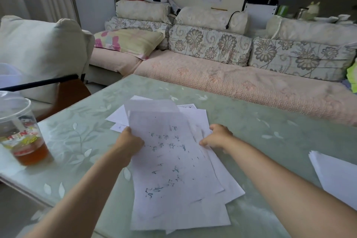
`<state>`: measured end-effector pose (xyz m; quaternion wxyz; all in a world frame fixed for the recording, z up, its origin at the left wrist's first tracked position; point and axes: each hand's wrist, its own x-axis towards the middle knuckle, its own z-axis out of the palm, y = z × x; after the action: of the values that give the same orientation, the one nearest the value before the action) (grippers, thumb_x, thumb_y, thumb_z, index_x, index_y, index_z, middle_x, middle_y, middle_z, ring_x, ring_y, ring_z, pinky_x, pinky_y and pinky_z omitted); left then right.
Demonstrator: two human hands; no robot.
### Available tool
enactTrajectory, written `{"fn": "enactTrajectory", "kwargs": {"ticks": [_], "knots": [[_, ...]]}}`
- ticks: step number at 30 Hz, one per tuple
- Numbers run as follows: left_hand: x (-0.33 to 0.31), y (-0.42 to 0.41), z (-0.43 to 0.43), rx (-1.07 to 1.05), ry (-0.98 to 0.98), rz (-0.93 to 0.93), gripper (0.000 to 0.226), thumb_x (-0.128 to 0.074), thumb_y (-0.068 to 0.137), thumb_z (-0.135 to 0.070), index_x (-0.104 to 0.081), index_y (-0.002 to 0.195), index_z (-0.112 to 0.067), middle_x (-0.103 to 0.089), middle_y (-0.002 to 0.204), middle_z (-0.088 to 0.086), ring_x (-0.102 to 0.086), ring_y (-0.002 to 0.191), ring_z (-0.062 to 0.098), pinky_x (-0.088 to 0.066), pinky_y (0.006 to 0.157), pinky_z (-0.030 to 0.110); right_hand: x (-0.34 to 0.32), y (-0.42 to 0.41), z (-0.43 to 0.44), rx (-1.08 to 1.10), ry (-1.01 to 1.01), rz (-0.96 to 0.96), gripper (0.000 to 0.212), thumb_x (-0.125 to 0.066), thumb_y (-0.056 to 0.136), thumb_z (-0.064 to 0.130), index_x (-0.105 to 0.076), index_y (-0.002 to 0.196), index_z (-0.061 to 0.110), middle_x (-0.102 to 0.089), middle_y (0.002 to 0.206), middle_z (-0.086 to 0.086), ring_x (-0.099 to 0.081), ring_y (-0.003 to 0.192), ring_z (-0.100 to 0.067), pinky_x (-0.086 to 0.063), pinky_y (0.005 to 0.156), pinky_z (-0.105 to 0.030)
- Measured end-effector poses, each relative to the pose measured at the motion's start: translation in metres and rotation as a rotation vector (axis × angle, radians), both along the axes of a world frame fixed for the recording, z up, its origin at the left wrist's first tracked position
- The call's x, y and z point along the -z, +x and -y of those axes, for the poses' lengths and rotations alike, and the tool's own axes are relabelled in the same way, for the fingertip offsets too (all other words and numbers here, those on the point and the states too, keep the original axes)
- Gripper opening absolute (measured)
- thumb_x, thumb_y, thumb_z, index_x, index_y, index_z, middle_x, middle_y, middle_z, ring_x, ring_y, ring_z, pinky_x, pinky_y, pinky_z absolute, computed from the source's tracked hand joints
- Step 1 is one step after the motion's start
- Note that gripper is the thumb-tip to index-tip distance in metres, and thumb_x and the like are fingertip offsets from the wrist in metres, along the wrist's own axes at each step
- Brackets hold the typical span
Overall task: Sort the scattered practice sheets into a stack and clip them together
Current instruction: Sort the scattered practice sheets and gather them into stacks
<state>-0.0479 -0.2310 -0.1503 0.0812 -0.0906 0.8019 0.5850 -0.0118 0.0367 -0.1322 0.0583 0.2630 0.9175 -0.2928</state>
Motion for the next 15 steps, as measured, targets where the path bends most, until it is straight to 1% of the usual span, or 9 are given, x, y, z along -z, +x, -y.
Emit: {"fn": "enactTrajectory", "kwargs": {"ticks": [1, 2, 3, 5, 7, 9, 12, 15], "knots": [[0.002, 0.004, -0.003, 0.000, 0.039, 0.001, 0.029, -0.052, 0.085, 0.003, -0.051, 0.111, -0.008, -0.058, 0.105, 0.012, -0.057, 0.096, 0.031, -0.050, 0.076, 0.037, -0.001, 0.001, 0.002, 0.015, -0.097, -0.036, 0.084, -0.080, 0.074, 0.032, -0.042, 0.147, 0.017, -0.049, 0.143, -0.005, -0.052, 0.125, -0.027, -0.050, 0.093, -0.032], [0.001, 0.007, -0.005, -0.009, 0.072, -0.017, 0.028, -0.053, 0.085, 0.003, -0.051, 0.110, -0.010, -0.058, 0.108, 0.013, -0.058, 0.098, 0.031, -0.052, 0.079, 0.039, -0.001, 0.003, 0.003, 0.030, -0.186, -0.081, 0.079, -0.079, 0.076, 0.028, -0.043, 0.145, 0.013, -0.052, 0.139, -0.006, -0.056, 0.120, -0.026, -0.050, 0.088, -0.031], [-0.001, 0.009, -0.007, -0.024, 0.108, -0.051, 0.025, -0.053, 0.085, 0.003, -0.051, 0.106, -0.012, -0.059, 0.110, 0.013, -0.059, 0.099, 0.031, -0.053, 0.082, 0.041, -0.001, 0.004, 0.002, 0.041, -0.251, -0.120, 0.070, -0.078, 0.078, 0.026, -0.048, 0.140, 0.012, -0.056, 0.131, -0.006, -0.060, 0.113, -0.025, -0.051, 0.088, -0.030], [-0.009, 0.011, -0.008, -0.044, 0.206, -0.144, 0.026, -0.054, 0.086, 0.004, -0.051, 0.098, -0.019, -0.061, 0.112, 0.011, -0.060, 0.101, 0.029, -0.053, 0.085, 0.042, 0.000, 0.006, 0.001, 0.030, -0.345, -0.184, 0.044, -0.080, 0.078, 0.026, -0.059, 0.115, 0.012, -0.065, 0.113, -0.001, -0.065, 0.099, -0.021, -0.054, 0.089, -0.032], [-0.020, 0.013, -0.008, -0.004, 0.353, -0.238, 0.035, -0.054, 0.087, 0.006, -0.053, 0.103, -0.025, -0.064, 0.113, 0.004, -0.063, 0.103, 0.023, -0.053, 0.083, 0.038, 0.000, 0.009, -0.003, -0.011, -0.469, -0.272, 0.036, -0.084, 0.075, 0.024, -0.068, 0.104, 0.011, -0.073, 0.106, -0.002, -0.070, 0.093, -0.020, -0.058, 0.090, -0.038], [-0.032, 0.015, -0.009, 0.024, 0.463, -0.306, 0.041, -0.055, 0.088, 0.007, -0.056, 0.109, -0.028, -0.067, 0.111, -0.001, -0.065, 0.103, 0.020, -0.054, 0.084, 0.037, -0.006, 0.012, -0.010, -0.044, -0.523, -0.351, 0.028, -0.085, 0.076, 0.016, -0.072, 0.100, 0.012, -0.076, 0.100, -0.003, -0.073, 0.093, -0.021, -0.058, 0.090, -0.042], [-0.048, 0.016, -0.014, 0.010, 0.573, -0.341, 0.038, -0.063, 0.086, 0.004, -0.059, 0.107, -0.026, -0.069, 0.110, 0.003, -0.068, 0.101, 0.024, -0.055, 0.086, 0.041, -0.023, 0.023, -0.017, -0.052, -0.558, -0.485, 0.022, -0.082, 0.077, 0.002, -0.073, 0.096, 0.011, -0.077, 0.096, -0.004, -0.074, 0.094, -0.022, -0.059, 0.089, -0.040], [-0.063, 0.020, -0.023, 0.058, 0.561, -0.407, 0.036, -0.069, 0.084, 0.001, -0.062, 0.111, -0.021, -0.072, 0.108, 0.003, -0.070, 0.097, 0.023, -0.056, 0.085, 0.042, -0.039, 0.036, -0.023, -0.090, -0.546, -0.538, 0.026, -0.079, 0.078, -0.003, -0.074, 0.101, 0.009, -0.077, 0.099, -0.005, -0.074, 0.091, -0.018, -0.059, 0.086, -0.036]]}}
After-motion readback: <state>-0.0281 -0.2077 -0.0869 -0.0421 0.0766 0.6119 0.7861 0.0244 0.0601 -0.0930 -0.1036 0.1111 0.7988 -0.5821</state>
